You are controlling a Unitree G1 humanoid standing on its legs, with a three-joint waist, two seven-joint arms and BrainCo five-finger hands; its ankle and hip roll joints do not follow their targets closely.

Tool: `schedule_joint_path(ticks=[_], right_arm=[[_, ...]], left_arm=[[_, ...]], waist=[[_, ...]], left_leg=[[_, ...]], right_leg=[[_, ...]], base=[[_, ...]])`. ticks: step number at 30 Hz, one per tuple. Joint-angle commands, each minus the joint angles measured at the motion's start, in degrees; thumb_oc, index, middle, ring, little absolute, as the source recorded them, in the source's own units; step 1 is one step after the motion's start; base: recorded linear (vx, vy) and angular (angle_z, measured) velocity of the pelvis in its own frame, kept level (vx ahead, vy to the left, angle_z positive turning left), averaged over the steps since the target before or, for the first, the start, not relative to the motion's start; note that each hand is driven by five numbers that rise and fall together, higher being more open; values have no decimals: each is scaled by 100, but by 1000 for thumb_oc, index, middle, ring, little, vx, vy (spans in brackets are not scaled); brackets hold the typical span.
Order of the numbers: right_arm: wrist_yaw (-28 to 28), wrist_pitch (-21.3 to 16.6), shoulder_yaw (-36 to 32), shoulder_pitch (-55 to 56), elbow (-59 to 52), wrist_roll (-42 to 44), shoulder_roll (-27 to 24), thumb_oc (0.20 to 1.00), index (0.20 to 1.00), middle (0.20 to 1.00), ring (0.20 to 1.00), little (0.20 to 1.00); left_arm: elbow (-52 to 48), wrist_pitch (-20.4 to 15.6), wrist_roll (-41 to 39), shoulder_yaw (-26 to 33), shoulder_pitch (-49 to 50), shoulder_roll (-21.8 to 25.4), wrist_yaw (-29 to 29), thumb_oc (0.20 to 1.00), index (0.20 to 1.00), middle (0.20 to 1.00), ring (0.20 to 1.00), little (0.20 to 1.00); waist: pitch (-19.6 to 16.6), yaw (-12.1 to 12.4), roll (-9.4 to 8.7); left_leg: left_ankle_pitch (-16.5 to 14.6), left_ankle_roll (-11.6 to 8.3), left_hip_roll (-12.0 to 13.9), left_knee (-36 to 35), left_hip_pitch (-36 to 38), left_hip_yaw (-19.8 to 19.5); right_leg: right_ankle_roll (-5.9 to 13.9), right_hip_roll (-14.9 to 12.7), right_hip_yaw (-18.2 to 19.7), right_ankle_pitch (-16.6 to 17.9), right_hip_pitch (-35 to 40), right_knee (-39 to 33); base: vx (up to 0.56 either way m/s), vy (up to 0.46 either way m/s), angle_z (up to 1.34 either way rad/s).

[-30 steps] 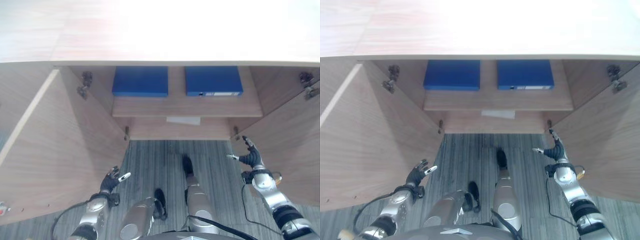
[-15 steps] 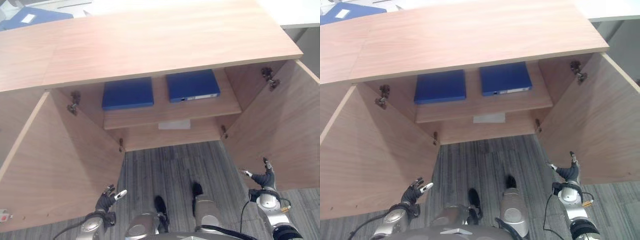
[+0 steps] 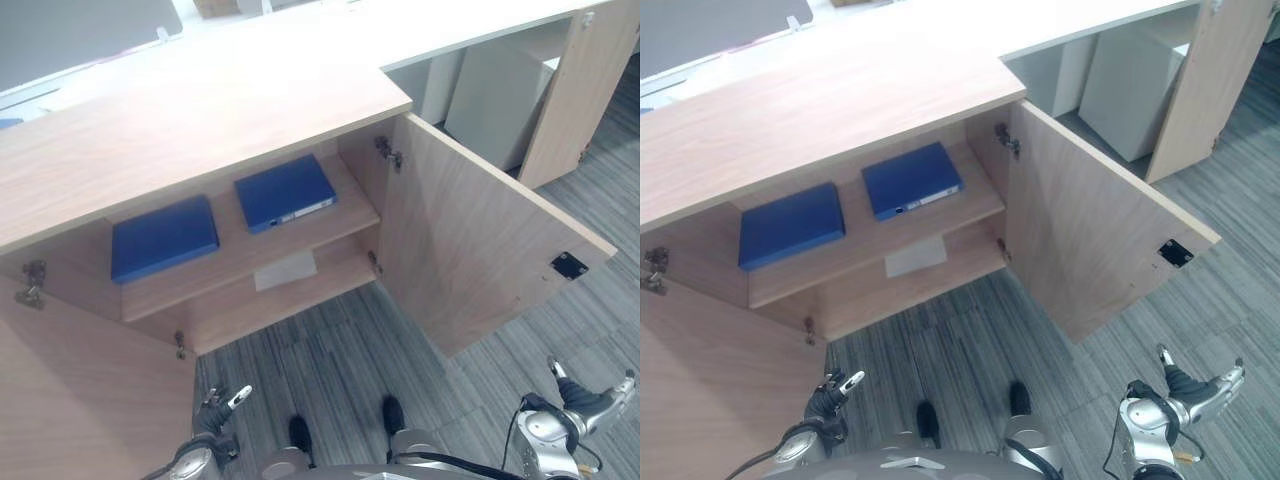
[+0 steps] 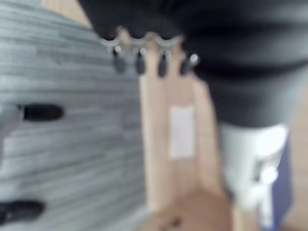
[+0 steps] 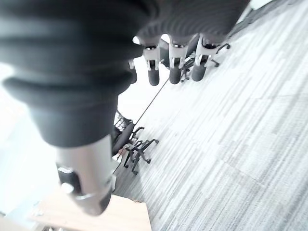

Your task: Put the empty folder in the office cabinet

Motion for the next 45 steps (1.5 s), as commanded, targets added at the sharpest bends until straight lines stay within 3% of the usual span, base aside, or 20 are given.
schedule_joint_path(ticks=[1, 5, 10, 16, 19, 22, 26, 38, 45], right_arm=[[617, -604, -318, -699, 224, 570, -296, 1000, 1000, 1000, 1000, 1000], [1085, -410, -492, -1168, 572, 972, -782, 1000, 1000, 1000, 1000, 1000], [2163, 252, -494, -1922, 1084, 1673, -1414, 1000, 1000, 1000, 1000, 1000], [3347, 795, -139, -2517, 1208, 1279, -1720, 1000, 1000, 1000, 1000, 1000], [3870, 825, 42, -2553, 1208, 1251, -1714, 1000, 1000, 1000, 1000, 1000], [4791, 776, 461, -2612, 1084, 885, -1666, 1000, 1000, 1000, 1000, 1000], [5422, 633, 1008, -2504, 606, 860, -1492, 1000, 1000, 1000, 1000, 1000], [5401, 631, 2020, -1808, -783, -34, -688, 1000, 1000, 1000, 1000, 1000], [5412, 569, 2523, -1825, -1051, -183, -328, 1000, 1000, 1000, 1000, 1000]], left_arm=[[30, -55, 138, 28, 1, 459, -34, 1000, 1000, 1000, 1000, 1000], [142, 114, 274, -110, -34, 584, -109, 1000, 1000, 1000, 1000, 1000], [426, 267, 516, -256, -119, 653, -247, 1000, 1000, 1000, 1000, 1000], [617, 343, 629, -300, -253, 703, -381, 1000, 1000, 1000, 1000, 1000], [718, 313, 702, -257, -231, 689, -402, 1000, 1000, 1000, 1000, 1000], [896, 262, 842, -136, -227, 710, -555, 1000, 1000, 1000, 1000, 1000], [952, 212, 895, 11, -184, 739, -680, 1000, 1000, 1000, 1000, 1000], [828, 63, 685, 138, -27, 481, -632, 1000, 1000, 1000, 1000, 1000], [521, -123, 301, 19, -25, 371, -471, 1000, 1000, 1000, 1000, 1000]], waist=[[-53, 229, -182], [-132, 349, -170], [-250, 522, -161], [-236, 599, -114], [-241, 605, -129], [-247, 607, -158], [-253, 586, -221], [-229, 545, -394], [-208, 766, -456]], left_leg=[[-755, 257, -486, 216, 145, 63], [-651, 148, -454, 59, 191, 8], [-559, 6, -377, -2, 179, -73], [-497, -107, -326, -2, 72, -62], [-486, -133, -305, -2, 71, -53], [-457, -164, -261, -2, 75, -23], [-460, -164, -220, -2, 104, 42], [-513, -33, -240, -2, 200, 58], [-629, 73, -413, -2, 157, -89]], right_leg=[[147, -415, -222, -280, 88, 313], [113, -356, -376, -244, 186, 123], [91, -330, -552, -227, 268, 7], [59, -316, -636, -273, 198, 5], [56, -307, -643, -290, 201, 5], [59, -306, -647, -284, 191, 5], [71, -290, -614, -282, 194, 5], [137, -282, -474, -172, 199, 5], [188, -387, -680, -165, 237, 5]], base=[[22, -160, 5], [2, -116, 14], [25, -89, 9], [-33, -31, 8], [-4, -23, 5], [0, -14, -7], [16, -5, -8], [35, 62, -7], [8, 92, 3]])
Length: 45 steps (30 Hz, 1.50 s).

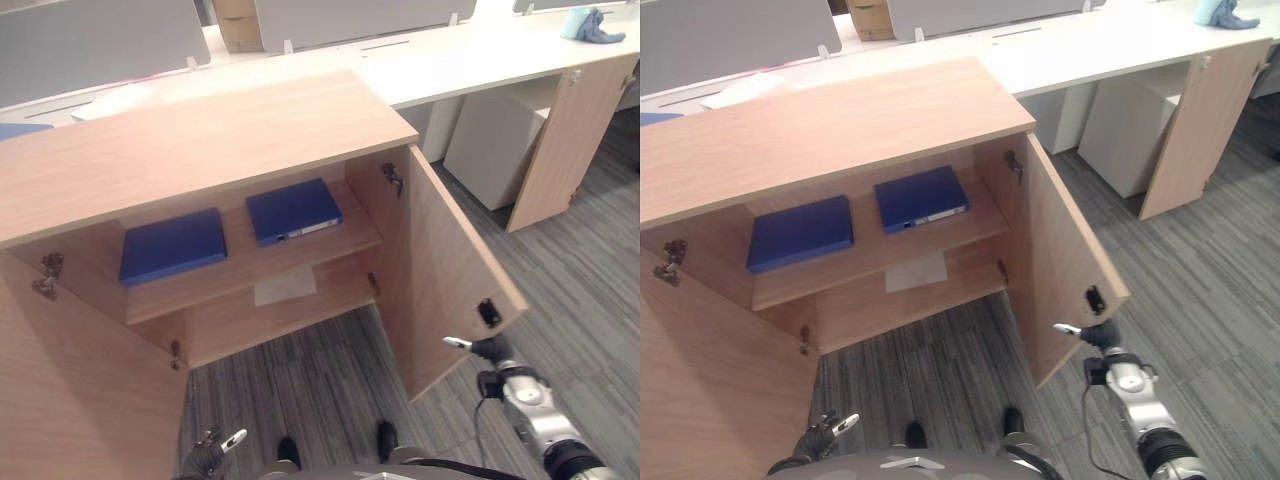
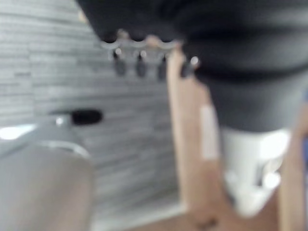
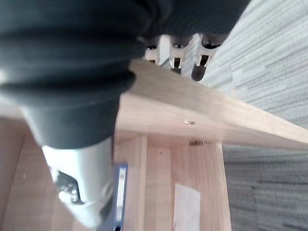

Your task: Put the empty folder in the office cabinet

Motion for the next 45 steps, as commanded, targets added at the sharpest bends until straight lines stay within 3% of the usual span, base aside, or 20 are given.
schedule_joint_path(ticks=[1, 9, 13, 19, 23, 30, 32, 34, 36, 39, 41, 42, 45], right_arm=[[303, -388, 362, -1141, -409, -367, 422, 1000, 1000, 1000, 1000, 1000], [139, -380, 856, -1730, -330, -602, 708, 1000, 1000, 1000, 1000, 1000], [-376, -314, 988, -2244, -69, -702, 796, 1000, 1000, 1000, 1000, 1000], [-934, -64, 804, -3175, 835, -513, 836, 1000, 1000, 1000, 1000, 1000], [-1070, -39, 534, -3558, 1402, -147, 760, 1000, 1000, 1000, 1000, 1000], [-316, 147, 439, -3137, 1425, -527, 494, 1000, 1000, 1000, 1000, 1000], [-114, 292, 443, -2437, 1118, -521, 253, 1000, 1000, 1000, 1000, 1000], [-64, 301, 412, -2129, 1013, -591, 176, 1000, 1000, 1000, 1000, 1000], [-94, 410, 374, -1684, 869, -653, 134, 1000, 1000, 1000, 1000, 1000], [-119, 577, 134, -985, 711, -871, 77, 1000, 1000, 1000, 1000, 1000], [-157, 736, 2, -738, 725, -906, 64, 1000, 1000, 1000, 1000, 1000], [-57, 721, -214, -446, 853, -1041, 18, 1000, 1000, 1000, 1000, 1000], [-16, 723, -342, -237, 958, -1130, -12, 1000, 1000, 1000, 1000, 1000]], left_arm=[[-308, -365, -329, -152, -264, 240, 152, 1000, 1000, 1000, 1000, 1000], [-613, -408, -524, -184, -202, 256, 260, 1000, 1000, 1000, 1000, 1000], [-712, -411, -541, -192, -156, 306, 306, 1000, 1000, 1000, 1000, 1000], [-700, -600, -575, -134, -197, 423, 530, 1000, 1000, 1000, 1000, 1000], [-737, -869, -658, 126, -256, 523, 1091, 1000, 1000, 1000, 1000, 1000], [-922, -1371, -552, 627, -304, 652, 2002, 1000, 1000, 1000, 1000, 1000], [-1139, -1707, -451, 988, -235, 678, 2393, 1000, 1000, 1000, 1000, 1000], [-1257, -1796, -404, 1153, -205, 709, 2548, 1000, 1000, 1000, 1000, 1000], [-1391, -2048, -249, 1418, -184, 719, 2778, 1000, 1000, 1000, 1000, 1000], [-1629, -2238, -133, 1777, -227, 749, 3186, 1000, 1000, 1000, 1000, 1000], [-1675, -2324, -26, 1953, -289, 776, 3463, 1000, 1000, 1000, 1000, 1000], [-1752, -2360, 131, 2214, -359, 845, 3919, 1000, 1000, 1000, 1000, 1000], [-1780, -2374, 153, 2359, -411, 898, 4204, 1000, 1000, 1000, 1000, 1000]], waist=[[202, 457, -110], [242, 927, -119], [268, 1189, -113], [278, 1505, -102], [248, 1631, -95], [178, 1625, -120], [196, 1579, -139], [222, 1553, -134], [258, 1489, -127], [370, 1307, -124], [426, 1194, -147], [477, 1038, -232], [509, 919, -306]], left_leg=[[-730, 183, -389, 2, 223, -83], [-721, 323, -576, 2, 129, -435], [-695, 357, -621, 2, 99, -572], [-659, 357, -632, 2, 94, -667], [-645, 320, -590, 2, 126, -691], [-532, 174, -457, 2, 70, -793], [-421, 63, -357, 2, -18, -859], [-337, -21, -293, 2, -94, -846], [-231, -131, -204, 2, -181, -733], [-64, -264, 31, 26, -220, -219], [-64, -282, 97, 125, -206, -59], [-287, -211, 83, 474, -176, 24], [-508, -136, 62, 774, -159, 115]], right_leg=[[185, -284, -372, -233, 234, 10], [208, -419, -746, -282, 341, 133], [230, -481, -927, -297, 407, 199], [278, -563, -1140, -267, 496, 228], [293, -580, -1262, -259, 596, 191], [192, -462, -1420, -369, 705, 149], [73, -341, -1474, -460, 723, 119], [18, -274, -1519, -503, 727, 89], [-15, -219, -1565, -519, 711, 64], [1, -267, -1730, -527, 705, 97], [5, -319, -1772, -517, 672, 144], [-2, -406, -1727, -483, 547, 240], [-9, -472, -1697, -434, 438, 280]], base=[[5, 71, 19], [22, 72, 41], [35, 29, 38], [3, -9, 44], [-39, -56, 11], [-112, -144, 5], [-179, -224, 14], [-149, -151, 12], [-170, -105, 16], [-165, 6, 6], [-168, 89, 6], [-143, 100, 8], [-119, 102, 17]])
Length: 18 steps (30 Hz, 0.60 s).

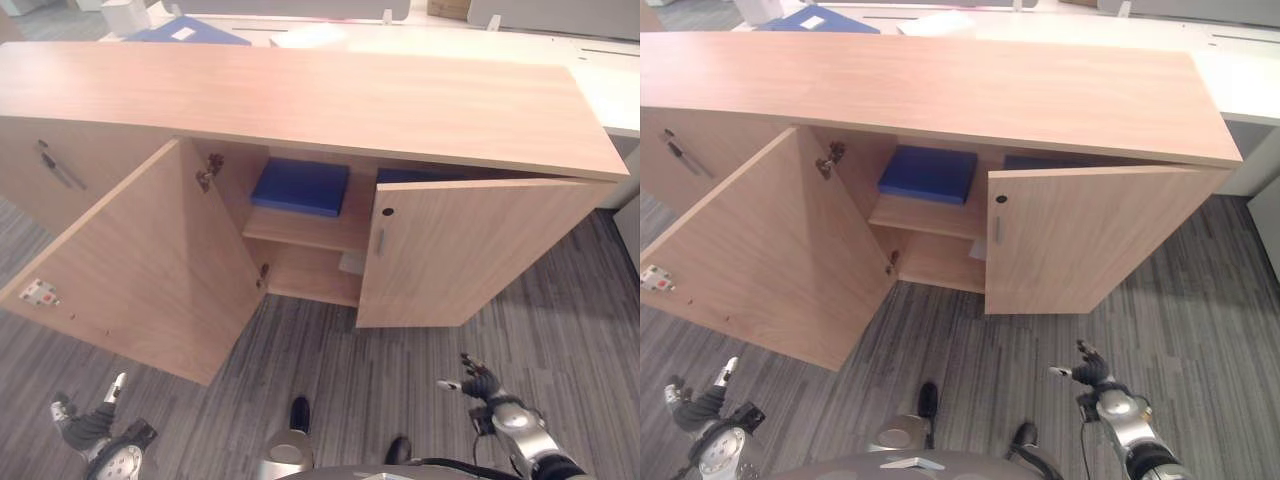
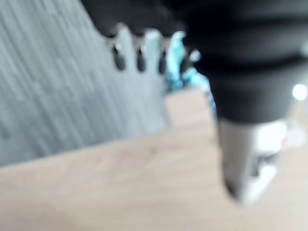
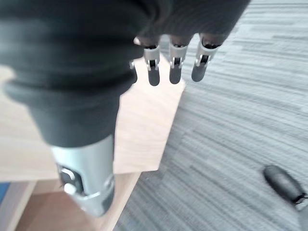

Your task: Put the empty folder in the office cabinet

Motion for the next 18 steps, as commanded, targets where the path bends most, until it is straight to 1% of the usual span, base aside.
schedule_joint_path(ticks=[1, 2, 4, 6, 10, 13, 15, 17, 18], right_arm=[[34, -143, -3, -449, -186, -232, -154, 1000, 1000, 1000, 1000, 1000], [16, -226, -59, -329, -75, -254, -153, 1000, 1000, 1000, 1000, 1000], [-22, -404, -170, -163, 121, -153, -175, 1000, 1000, 1000, 1000, 1000], [-79, -469, -297, -60, 198, -38, -159, 1000, 1000, 1000, 1000, 1000], [-147, -579, -505, 72, 304, -25, -137, 1000, 1000, 1000, 1000, 1000], [-127, -620, -601, 113, 315, -39, -163, 1000, 1000, 1000, 1000, 1000], [-127, -638, -634, 69, 281, 63, -247, 1000, 1000, 1000, 1000, 1000], [-127, -638, -634, 69, 281, 63, -247, 1000, 1000, 1000, 1000, 1000], [-124, -667, -638, -38, 179, 144, -350, 1000, 1000, 1000, 1000, 1000]], left_arm=[[-163, -393, 316, 159, -281, 606, 604, 1000, 1000, 1000, 1000, 1000], [-189, -378, 403, 231, -318, 654, 795, 1000, 1000, 1000, 1000, 1000], [-145, -352, 487, 427, -343, 792, 1005, 1000, 1000, 1000, 1000, 1000], [-83, -304, 530, 577, -366, 957, 1209, 1000, 1000, 1000, 1000, 1000], [-77, -302, 501, 817, -348, 1133, 1377, 1000, 1000, 1000, 1000, 1000], [2, -239, 433, 944, -319, 1257, 1298, 1000, 1000, 1000, 1000, 1000], [123, -86, 280, 997, -388, 1480, 945, 1000, 1000, 1000, 1000, 1000], [123, -86, 280, 997, -388, 1480, 945, 1000, 1000, 1000, 1000, 1000], [152, 182, 128, 968, -530, 1768, 609, 1000, 1000, 1000, 1000, 1000]], waist=[[86, -1, -279], [87, -50, -304], [76, -130, -290], [88, -191, -289], [99, -253, -313], [105, -273, -336], [172, -282, -367], [172, -282, -367], [328, -304, -411]], left_leg=[[-599, -165, 79, 668, 230, 102], [-692, -116, 49, 662, 266, 95], [-697, -82, 27, 405, 341, 51], [-690, -49, -4, 216, 403, 42], [-768, 25, -158, -21, 548, 47], [-817, 69, -249, -75, 566, 53], [-851, 113, -320, -100, 518, 75], [-851, 113, -320, -100, 518, 75], [-857, 155, -327, -86, 416, 134]], right_leg=[[113, -130, 1, -284, 34, 257], [139, -138, 31, -238, -33, 252], [207, -124, 129, -200, -141, 244], [286, -146, 214, -149, -197, 227], [426, -196, 311, -9, -220, 70], [498, -235, 370, 38, -264, 42], [569, -275, 425, 93, -362, 42], [569, -275, 425, 93, -362, 42], [631, -281, 494, 165, -516, 67]], base=[[-91, 126, 8], [-102, 178, 1], [-99, 221, 10], [-81, 197, 1], [-47, 178, 5], [-56, 205, 2], [-116, 213, 1], [-118, 99, 0], [-208, 120, -3]])
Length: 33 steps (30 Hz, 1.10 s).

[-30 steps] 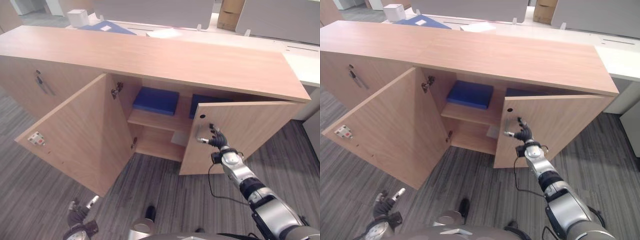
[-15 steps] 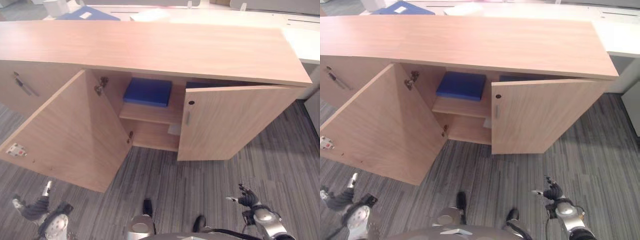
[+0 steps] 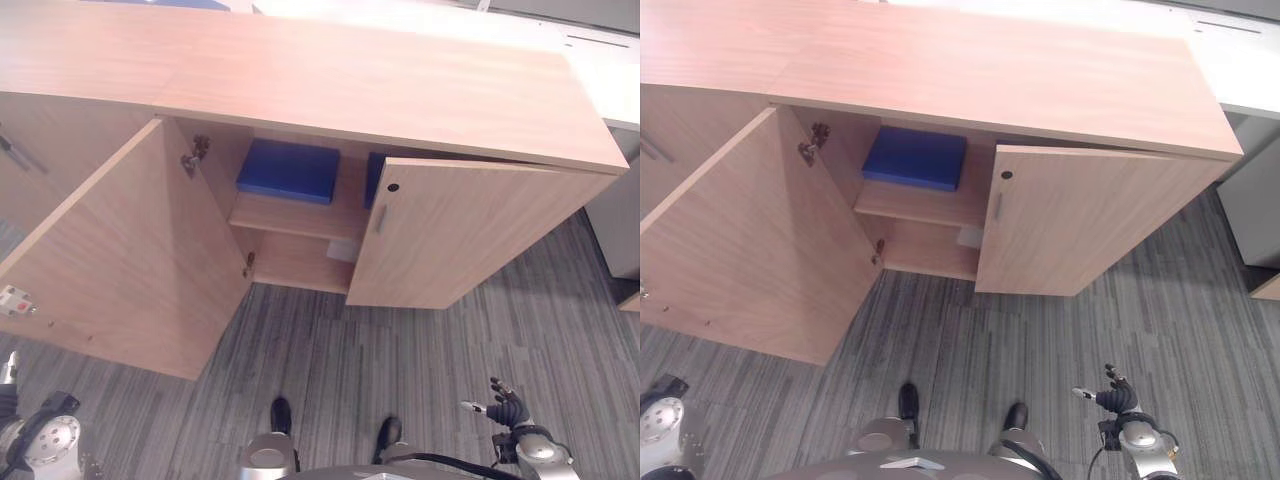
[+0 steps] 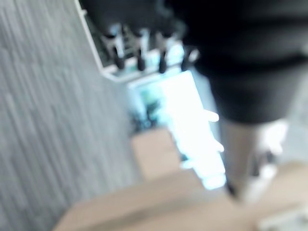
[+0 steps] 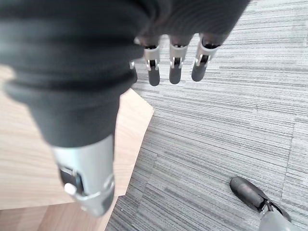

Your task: Put the empty folder in the office cabinet

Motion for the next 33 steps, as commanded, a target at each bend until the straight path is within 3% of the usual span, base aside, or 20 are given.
schedule_joint_path(ticks=[1, 2, 7, 10, 14, 17, 19, 21, 24, 26, 33], right_arm=[[-81, -232, 62, -537, -102, 257, -510, 1000, 1000, 1000, 1000, 1000], [-69, -225, 85, -632, -169, 348, -579, 1000, 1000, 1000, 1000, 1000], [86, -252, 94, -1026, -123, 657, -889, 1000, 1000, 1000, 1000, 1000], [122, -276, 62, -1117, -59, 748, -1054, 1000, 1000, 1000, 1000, 1000], [182, -311, 46, -1180, -15, 895, -1175, 1000, 1000, 1000, 1000, 1000], [251, -438, 98, -1263, -58, 1057, -1217, 1000, 1000, 1000, 1000, 1000], [251, -438, 98, -1263, -58, 1057, -1217, 1000, 1000, 1000, 1000, 1000], [301, -574, 76, -1332, -110, 1219, -1207, 1000, 1000, 1000, 1000, 1000], [301, -618, 74, -1392, -160, 1355, -1192, 1000, 1000, 1000, 1000, 1000], [277, -630, 49, -1442, -382, 1525, -1159, 1000, 1000, 1000, 1000, 1000], [18, -453, 93, -1107, -1183, 1278, -712, 1000, 1000, 1000, 1000, 1000]], left_arm=[[202, 152, -129, 210, -349, 643, -413, 1000, 1000, 1000, 1000, 1000], [276, 309, -197, 148, -473, 844, -674, 1000, 1000, 1000, 1000, 1000], [577, 556, -837, 43, -1115, 1560, -920, 1000, 1000, 1000, 1000, 1000], [784, 964, -1009, 71, -1432, 2027, -988, 1000, 1000, 1000, 1000, 1000], [1006, 1129, -1178, 65, -1617, 2347, -1236, 1000, 1000, 1000, 1000, 1000], [1109, 1307, -1292, -281, -1956, 2496, -2028, 1000, 1000, 1000, 1000, 1000], [1109, 1307, -1292, -281, -1956, 2496, -2028, 1000, 1000, 1000, 1000, 1000], [1174, 1581, -1372, -685, -2219, 2352, -2777, 1000, 1000, 1000, 1000, 1000], [1259, 1641, -1329, -916, -2316, 2220, -3170, 1000, 1000, 1000, 1000, 1000], [1301, 1664, -1345, -1238, -2315, 1847, -3613, 1000, 1000, 1000, 1000, 1000], [1244, 1400, -889, -2108, -2079, 307, -3533, 1000, 1000, 1000, 1000, 1000]], waist=[[218, -1, 87], [334, -40, 41], [715, -157, -101], [876, -219, -214], [979, -244, -324], [1013, -300, -455], [1013, -300, -455], [989, -355, -485], [953, -392, -488], [874, -473, -470], [572, -832, -290]], left_leg=[[-851, 2, 46, 66, 203, 3], [-845, 15, 76, 86, 128, 65], [-804, 20, 205, 224, -216, 251], [-773, 6, 275, 275, -393, 339], [-776, 7, 332, 348, -512, 354], [-815, 30, 345, 399, -603, 300], [-815, 30, 345, 399, -603, 300], [-840, 46, 315, 412, -645, 212], [-857, 54, 302, 420, -633, 179], [-859, 45, 294, 422, -581, 197], [-876, 48, 255, 404, -235, 394]], right_leg=[[171, 187, 303, -34, -427, 64], [175, 212, 350, -26, -550, 120], [128, 309, 521, -33, -977, 325], [120, 381, 631, 12, -1129, 318], [126, 432, 717, 29, -1220, 338], [141, 478, 911, 60, -1270, 300], [141, 478, 911, 60, -1270, 300], [144, 516, 1115, 87, -1243, 215], [156, 530, 1211, 108, -1206, 162], [157, 547, 1304, 138, -1162, 108], [125, 564, 1511, 140, -999, 58]], base=[[-331, 191, -7], [-194, 94, -7], [-254, 133, -7], [-199, 99, -3], [-118, 32, -6], [-64, -38, -5], [-16, -19, 0], [-17, -77, 4], [30, -77, 19], [67, -61, 9], [131, -27, -22]])
